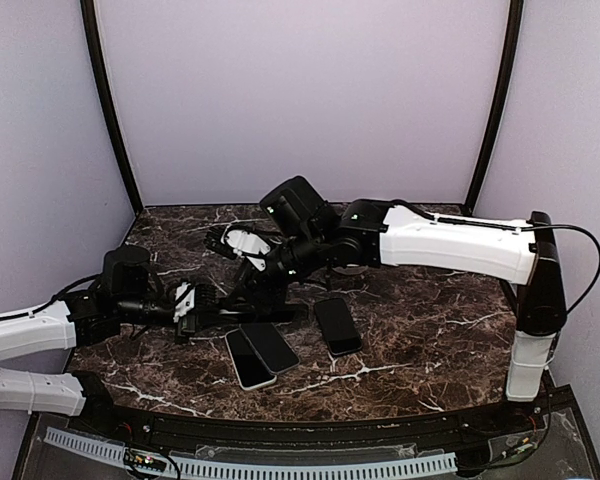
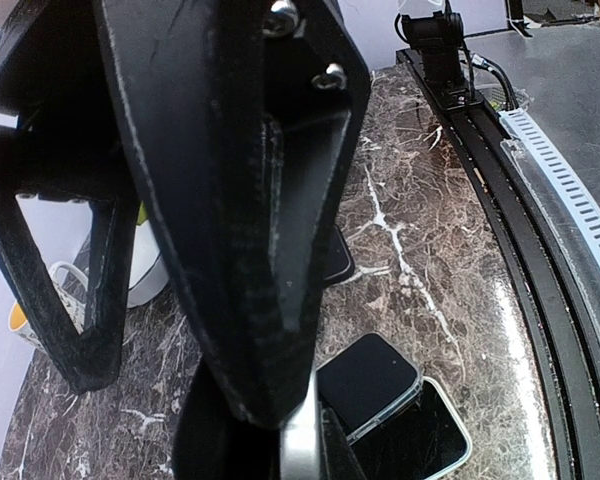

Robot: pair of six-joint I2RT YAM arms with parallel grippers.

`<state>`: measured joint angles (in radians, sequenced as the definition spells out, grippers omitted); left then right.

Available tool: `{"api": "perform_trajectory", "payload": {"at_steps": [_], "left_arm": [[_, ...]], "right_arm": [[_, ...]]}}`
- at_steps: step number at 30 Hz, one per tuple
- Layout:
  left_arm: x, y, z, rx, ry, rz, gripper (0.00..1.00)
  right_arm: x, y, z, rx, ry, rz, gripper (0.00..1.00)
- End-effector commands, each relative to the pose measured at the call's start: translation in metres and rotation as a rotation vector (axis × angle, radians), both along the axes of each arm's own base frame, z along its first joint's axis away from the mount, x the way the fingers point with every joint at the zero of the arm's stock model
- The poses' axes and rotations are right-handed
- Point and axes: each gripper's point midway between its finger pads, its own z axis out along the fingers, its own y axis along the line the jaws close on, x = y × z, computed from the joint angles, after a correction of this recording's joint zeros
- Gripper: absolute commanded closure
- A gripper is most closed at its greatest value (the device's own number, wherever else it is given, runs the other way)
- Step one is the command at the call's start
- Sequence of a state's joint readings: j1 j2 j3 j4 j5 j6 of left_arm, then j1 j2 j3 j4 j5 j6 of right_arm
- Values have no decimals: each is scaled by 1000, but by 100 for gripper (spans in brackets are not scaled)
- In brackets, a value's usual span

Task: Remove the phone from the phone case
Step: Remove the phone case from the phone.

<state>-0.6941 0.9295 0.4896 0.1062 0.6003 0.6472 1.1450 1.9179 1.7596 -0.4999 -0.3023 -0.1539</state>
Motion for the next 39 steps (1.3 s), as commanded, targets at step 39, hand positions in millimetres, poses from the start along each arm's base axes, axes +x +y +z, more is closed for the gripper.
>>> {"api": "perform_trajectory", "payload": {"at_steps": [39], "left_arm": [[5,-7,26,-43,-63,-8,100]], "right_arm": [[-2,8,-14,-90,-109,38,61]]}}
